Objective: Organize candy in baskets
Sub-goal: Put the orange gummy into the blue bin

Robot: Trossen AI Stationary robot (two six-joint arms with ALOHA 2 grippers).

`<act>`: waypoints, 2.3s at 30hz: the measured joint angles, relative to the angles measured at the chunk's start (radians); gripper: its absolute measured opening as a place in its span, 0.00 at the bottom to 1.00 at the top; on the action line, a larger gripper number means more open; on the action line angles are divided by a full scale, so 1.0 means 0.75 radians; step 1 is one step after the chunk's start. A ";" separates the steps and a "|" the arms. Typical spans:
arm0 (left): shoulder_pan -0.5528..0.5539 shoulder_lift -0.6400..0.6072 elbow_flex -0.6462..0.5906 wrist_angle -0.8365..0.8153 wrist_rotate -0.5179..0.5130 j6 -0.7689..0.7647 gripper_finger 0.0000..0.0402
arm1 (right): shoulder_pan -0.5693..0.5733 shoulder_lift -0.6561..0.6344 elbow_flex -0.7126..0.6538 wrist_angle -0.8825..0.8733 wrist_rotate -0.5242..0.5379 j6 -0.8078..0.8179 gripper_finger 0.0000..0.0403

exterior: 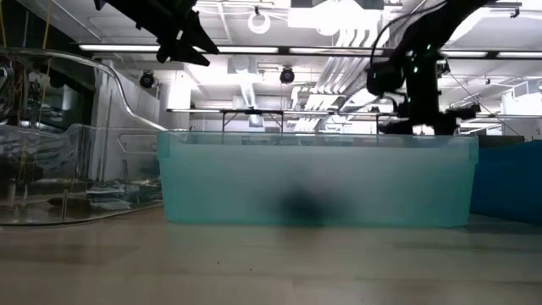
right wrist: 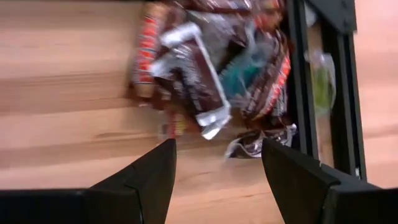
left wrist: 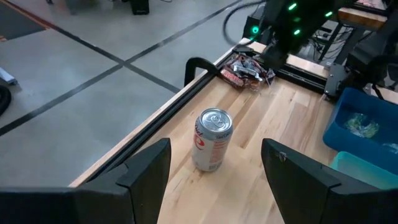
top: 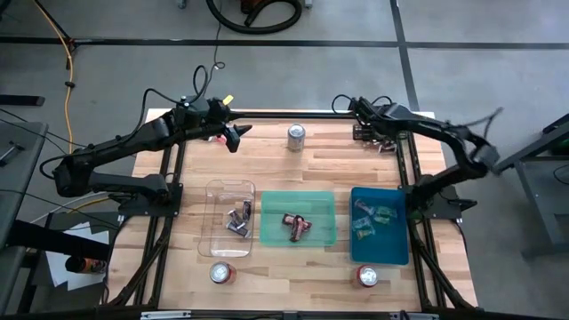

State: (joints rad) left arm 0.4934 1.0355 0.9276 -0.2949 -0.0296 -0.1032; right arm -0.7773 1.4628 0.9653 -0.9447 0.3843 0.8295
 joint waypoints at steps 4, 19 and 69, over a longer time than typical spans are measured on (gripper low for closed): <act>0.000 0.000 0.000 0.000 0.000 -0.035 0.60 | -0.024 0.110 0.000 0.019 -0.069 -0.001 0.57; 0.000 0.000 0.000 -0.082 0.000 -0.057 0.60 | -0.040 0.147 0.000 0.116 -0.081 0.176 0.57; 0.000 0.000 0.000 -0.069 -0.001 -0.069 0.60 | -0.054 0.089 -0.348 0.533 -0.153 0.558 0.42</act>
State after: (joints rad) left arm 0.4934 1.0355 0.9276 -0.3466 -0.0299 -0.1550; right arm -0.8181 1.5299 0.7040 -0.5449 0.2697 1.2482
